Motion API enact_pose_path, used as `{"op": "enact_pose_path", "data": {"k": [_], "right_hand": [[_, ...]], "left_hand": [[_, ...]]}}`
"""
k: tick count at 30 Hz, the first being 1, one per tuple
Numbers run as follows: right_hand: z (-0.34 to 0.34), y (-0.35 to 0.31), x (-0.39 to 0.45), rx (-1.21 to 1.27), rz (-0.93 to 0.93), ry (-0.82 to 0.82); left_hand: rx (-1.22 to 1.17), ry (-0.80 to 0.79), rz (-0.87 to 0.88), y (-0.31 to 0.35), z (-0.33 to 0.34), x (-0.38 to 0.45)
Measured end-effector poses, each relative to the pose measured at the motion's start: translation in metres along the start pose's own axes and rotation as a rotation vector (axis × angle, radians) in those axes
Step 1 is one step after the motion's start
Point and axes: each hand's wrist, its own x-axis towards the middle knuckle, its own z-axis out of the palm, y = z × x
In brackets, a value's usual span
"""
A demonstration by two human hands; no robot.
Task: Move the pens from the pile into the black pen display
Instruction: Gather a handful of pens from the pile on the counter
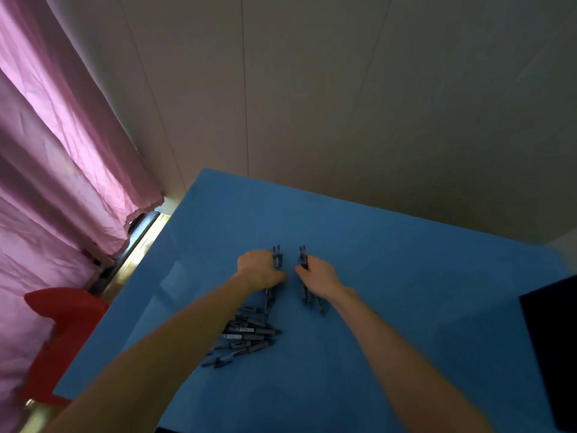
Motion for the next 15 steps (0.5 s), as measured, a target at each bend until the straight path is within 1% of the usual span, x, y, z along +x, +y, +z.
{"op": "enact_pose_path", "data": {"k": [3,8,10,12,14,15], "right_hand": [[-0.001,0.004,-0.004,0.091,0.001,0.006],[0.002,0.003,-0.009,0.094,-0.004,0.009],[0.002,0.002,-0.01,0.095,-0.004,0.011],[0.002,0.002,-0.011,0.091,-0.007,0.011],[0.001,0.001,-0.011,0.077,0.004,0.002],[0.001,0.0,-0.011,0.062,0.008,-0.005]], "left_hand": [[0.058,0.045,0.06,0.001,0.006,-0.005],[-0.072,0.088,0.038,-0.005,0.012,-0.009],[-0.178,0.082,0.012,-0.009,0.013,-0.009],[-0.361,0.063,-0.012,-0.014,0.015,-0.009],[-0.525,0.091,0.004,-0.02,0.017,-0.009],[-0.568,0.118,0.014,-0.023,0.017,-0.01]]}}
